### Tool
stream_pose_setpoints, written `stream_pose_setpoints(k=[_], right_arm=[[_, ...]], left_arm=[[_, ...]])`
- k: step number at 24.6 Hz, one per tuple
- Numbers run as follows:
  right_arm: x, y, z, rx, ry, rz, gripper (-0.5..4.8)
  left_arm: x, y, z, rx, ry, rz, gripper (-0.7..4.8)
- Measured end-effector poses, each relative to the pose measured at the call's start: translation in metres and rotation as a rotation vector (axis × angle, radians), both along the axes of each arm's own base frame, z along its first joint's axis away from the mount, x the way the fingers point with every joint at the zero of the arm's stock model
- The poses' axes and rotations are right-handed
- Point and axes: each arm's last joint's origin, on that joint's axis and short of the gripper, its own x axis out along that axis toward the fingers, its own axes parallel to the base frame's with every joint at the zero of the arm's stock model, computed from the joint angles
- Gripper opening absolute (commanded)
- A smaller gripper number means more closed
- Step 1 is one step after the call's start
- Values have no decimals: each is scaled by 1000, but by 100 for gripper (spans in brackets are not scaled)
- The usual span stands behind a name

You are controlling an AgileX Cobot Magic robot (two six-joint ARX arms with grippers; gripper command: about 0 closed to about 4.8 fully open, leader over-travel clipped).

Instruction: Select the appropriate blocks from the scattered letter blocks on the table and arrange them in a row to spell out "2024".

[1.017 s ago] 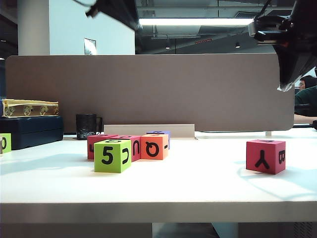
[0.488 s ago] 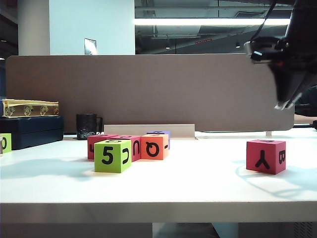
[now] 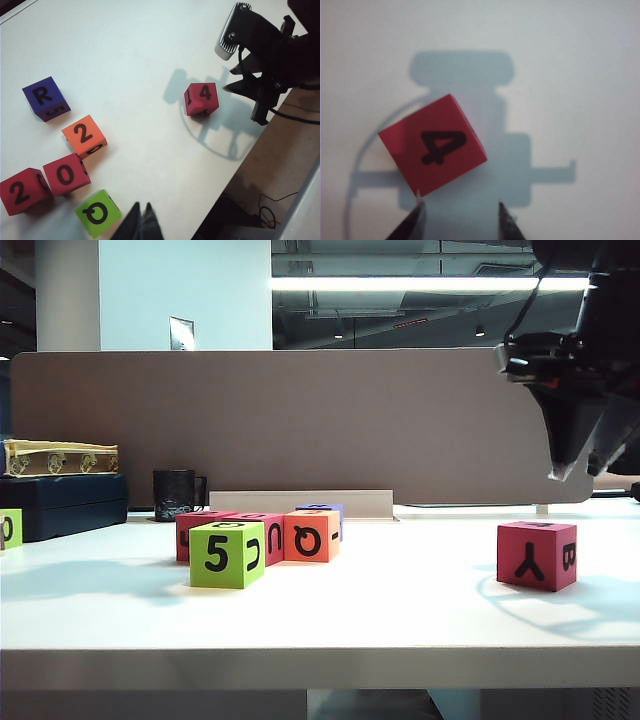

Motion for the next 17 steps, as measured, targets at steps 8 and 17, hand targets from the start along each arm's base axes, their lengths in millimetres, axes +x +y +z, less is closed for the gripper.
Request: stream_pose_setpoints(k=[8, 17], right_arm=[[7, 2, -19, -13, 84, -17, 80], [19, 5, -46, -40, 165, -22, 8]], left_arm=[[0, 0, 0, -1, -1, 0, -6], [-7, 4, 7, -12, -20, 0, -6]])
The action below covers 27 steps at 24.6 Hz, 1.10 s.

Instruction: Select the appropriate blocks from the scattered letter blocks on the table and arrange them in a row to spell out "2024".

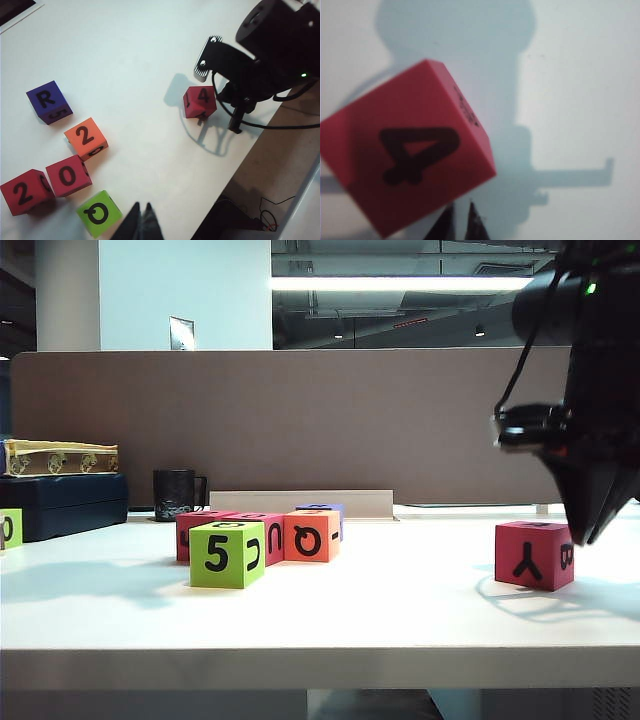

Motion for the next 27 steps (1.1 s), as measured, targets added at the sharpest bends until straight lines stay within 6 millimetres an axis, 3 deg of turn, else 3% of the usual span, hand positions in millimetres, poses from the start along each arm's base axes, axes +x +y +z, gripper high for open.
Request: stream_pose_setpoints(k=[8, 27], right_arm=[[11, 3, -15, -7, -11, -3, 8], [26, 5, -9, -1, -188, -20, 8]], left_arm=[[-1, 1, 1, -2, -4, 0, -6], [-1, 1, 1, 7, -10, 10, -6]])
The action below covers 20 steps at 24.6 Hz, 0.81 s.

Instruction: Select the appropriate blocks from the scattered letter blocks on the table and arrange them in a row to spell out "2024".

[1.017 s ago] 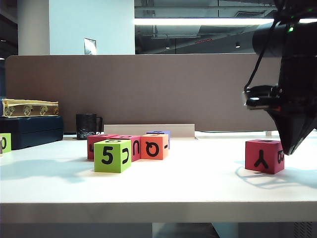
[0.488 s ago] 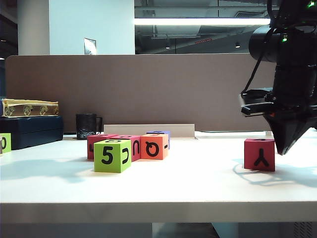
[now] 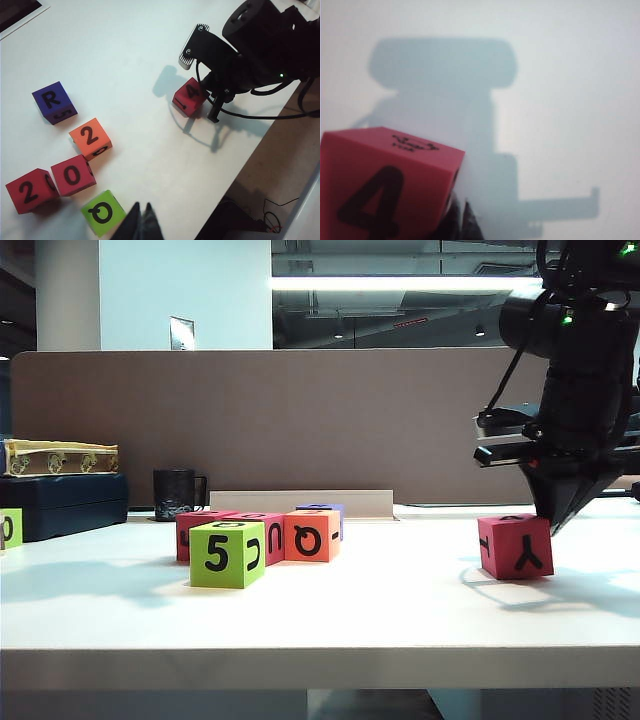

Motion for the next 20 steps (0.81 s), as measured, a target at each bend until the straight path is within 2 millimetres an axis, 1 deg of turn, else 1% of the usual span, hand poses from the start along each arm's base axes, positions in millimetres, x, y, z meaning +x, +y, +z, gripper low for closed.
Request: stream_pose_setpoints(k=[7, 10, 12, 13, 14, 15, 16, 17, 18, 20], right_arm=[[5, 1, 3, -8, -59, -12, 8], [7, 0, 4, -48, -92, -35, 10], [7, -2, 5, -96, -104, -57, 26], [8, -2, 7, -113, -106, -65, 50], [8, -3, 9, -125, -105, -71, 102], [9, -3, 12, -129, -103, -72, 218], [10, -2, 19, -117, -93, -65, 274], [11, -1, 23, -101, -83, -57, 318], [11, 0, 26, -77, -69, -49, 352], [11, 1, 31, -26, -42, -43, 370]], left_arm=[[0, 0, 0, -1, -3, 1, -6], [1, 0, 1, -5, -9, 1, -6], [1, 0, 1, -5, -9, 1, -6], [1, 0, 1, -5, -10, 1, -6], [1, 0, 1, -5, -10, 1, -6], [1, 0, 1, -5, -10, 1, -6], [1, -1, 1, -6, -11, 0, -6], [1, -1, 1, -7, -13, 0, -6], [1, -1, 1, -8, -15, 1, -6], [1, -1, 2, -11, -21, 1, -6]])
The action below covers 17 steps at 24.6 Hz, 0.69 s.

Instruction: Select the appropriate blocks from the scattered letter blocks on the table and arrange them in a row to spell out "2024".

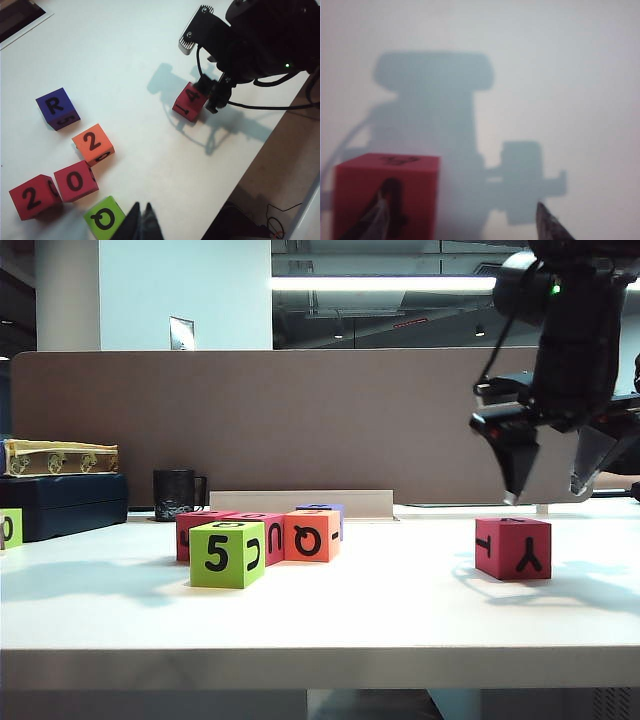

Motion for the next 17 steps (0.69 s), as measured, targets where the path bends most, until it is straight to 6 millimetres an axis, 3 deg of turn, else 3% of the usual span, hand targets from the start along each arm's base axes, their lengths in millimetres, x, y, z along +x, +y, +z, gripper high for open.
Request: stream_pose_setpoints(k=[17], right_arm=[[-6, 5, 3, 202, 123, 3, 369]], left_arm=[[2, -1, 3, -18, -33, 0, -6]])
